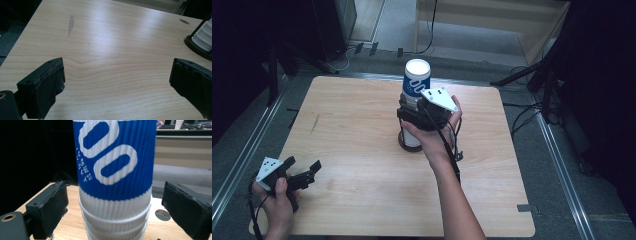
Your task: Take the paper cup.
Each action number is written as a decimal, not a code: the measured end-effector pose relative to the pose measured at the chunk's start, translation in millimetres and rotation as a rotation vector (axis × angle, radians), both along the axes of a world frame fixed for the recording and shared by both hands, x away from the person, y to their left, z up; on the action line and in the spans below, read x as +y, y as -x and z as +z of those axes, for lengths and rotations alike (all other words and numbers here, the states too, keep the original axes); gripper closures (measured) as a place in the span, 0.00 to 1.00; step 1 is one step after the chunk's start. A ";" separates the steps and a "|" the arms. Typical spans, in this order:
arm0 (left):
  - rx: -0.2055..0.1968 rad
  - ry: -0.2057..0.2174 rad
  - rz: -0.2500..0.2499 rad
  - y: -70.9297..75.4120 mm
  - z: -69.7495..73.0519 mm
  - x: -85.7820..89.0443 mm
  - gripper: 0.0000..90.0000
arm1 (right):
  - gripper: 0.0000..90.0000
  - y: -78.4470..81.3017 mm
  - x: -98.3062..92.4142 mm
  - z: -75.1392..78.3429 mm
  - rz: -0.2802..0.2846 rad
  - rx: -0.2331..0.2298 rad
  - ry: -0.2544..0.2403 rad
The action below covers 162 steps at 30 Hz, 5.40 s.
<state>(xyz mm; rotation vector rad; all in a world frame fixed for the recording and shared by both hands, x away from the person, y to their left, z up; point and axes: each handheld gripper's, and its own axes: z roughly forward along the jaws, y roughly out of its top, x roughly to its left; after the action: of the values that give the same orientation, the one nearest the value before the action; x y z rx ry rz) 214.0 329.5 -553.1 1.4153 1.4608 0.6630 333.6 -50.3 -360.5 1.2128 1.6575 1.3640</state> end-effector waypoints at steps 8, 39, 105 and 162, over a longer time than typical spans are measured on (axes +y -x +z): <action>0.007 -0.014 0.002 -0.4 0.2 -0.7 0.01 | 0.07 -13.5 9.4 2.5 -0.031 0.000 0.006; 0.009 -0.009 -0.008 -1.7 0.1 -1.0 0.01 | 0.21 -23.2 13.1 9.7 -0.059 -0.038 -0.046; 0.015 -0.018 -0.011 -2.3 0.3 -1.8 0.01 | 0.23 -3.3 -42.4 75.5 -0.125 -0.194 -0.077; 0.027 -0.073 -0.005 -2.7 1.1 -7.1 0.01 | 0.23 72.9 -118.9 -58.5 -0.137 -0.109 0.048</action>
<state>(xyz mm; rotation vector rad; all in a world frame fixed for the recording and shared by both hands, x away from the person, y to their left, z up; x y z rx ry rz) 216.8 322.4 -551.9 1.4885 1.4664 0.7027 260.7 -169.1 -419.0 1.1805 1.4951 1.2765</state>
